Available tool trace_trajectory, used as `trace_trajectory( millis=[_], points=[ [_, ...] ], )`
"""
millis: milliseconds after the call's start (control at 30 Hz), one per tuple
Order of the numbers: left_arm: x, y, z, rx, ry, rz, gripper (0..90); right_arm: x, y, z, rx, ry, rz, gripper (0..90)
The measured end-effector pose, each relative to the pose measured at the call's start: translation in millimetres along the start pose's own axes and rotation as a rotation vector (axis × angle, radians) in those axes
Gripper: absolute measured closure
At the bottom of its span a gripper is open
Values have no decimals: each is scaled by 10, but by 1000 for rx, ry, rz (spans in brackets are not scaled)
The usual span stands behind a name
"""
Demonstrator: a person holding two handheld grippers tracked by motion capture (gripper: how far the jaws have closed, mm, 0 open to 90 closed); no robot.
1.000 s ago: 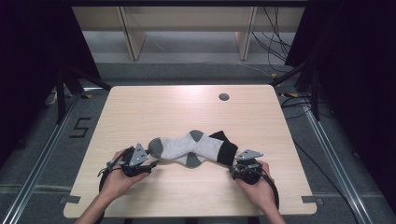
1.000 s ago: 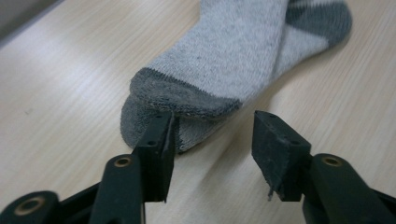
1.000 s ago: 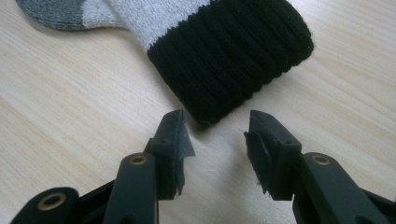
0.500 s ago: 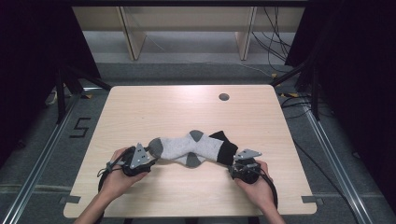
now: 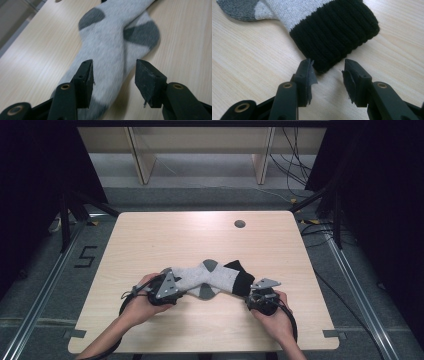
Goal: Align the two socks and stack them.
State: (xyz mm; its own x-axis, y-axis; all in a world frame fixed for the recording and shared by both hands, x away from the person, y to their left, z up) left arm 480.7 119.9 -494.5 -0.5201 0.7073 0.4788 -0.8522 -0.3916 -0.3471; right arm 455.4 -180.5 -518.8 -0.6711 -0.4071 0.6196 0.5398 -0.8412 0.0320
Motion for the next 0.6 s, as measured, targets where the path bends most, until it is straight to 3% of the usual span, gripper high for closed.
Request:
trace_trajectory(
  millis=[33, 133, 200, 267, 300, 467, 600],
  points=[
    [0, 0, 0, 0, 0, 0, 487, 0, 0, 0, 0, 0, 0, 587],
    [-280, 14, 69, -15, -32, -50, 500, 12, -15, 9, -15, 3, 5, 587],
    [-348, 24, 60, -9, -41, -63, 512, 23, -6, 8, -16, 4, 3, 587],
    [-380, 17, 41, 12, -45, -61, 528, 28, 21, 2, -5, 10, -2, 588],
    [-385, 8, 37, 24, -41, -57, 537, 35, 11, 1, -33, 5, -2, 588],
    [-439, -19, 60, 57, -27, -43, 562, 30, 29, -5, -34, 8, 2, 586],
    [-538, 9, 107, 35, -36, -51, 566, 34, 16, -3, -34, 10, 5, 585]
  ],
)
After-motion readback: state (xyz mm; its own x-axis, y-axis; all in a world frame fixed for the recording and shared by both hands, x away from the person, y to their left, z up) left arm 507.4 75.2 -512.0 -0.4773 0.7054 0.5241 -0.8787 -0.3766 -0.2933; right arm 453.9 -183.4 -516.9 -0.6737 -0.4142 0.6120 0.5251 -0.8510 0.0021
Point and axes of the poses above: each handheld gripper's, and its own axes: x roughly backward along the jaws, z roughly out of its top, y roughly to its right, the point moved 4 cm from there along -x, roughly forward along the jaws, and after that the axes turned 11 degrees about y, right-handed, at the moved point
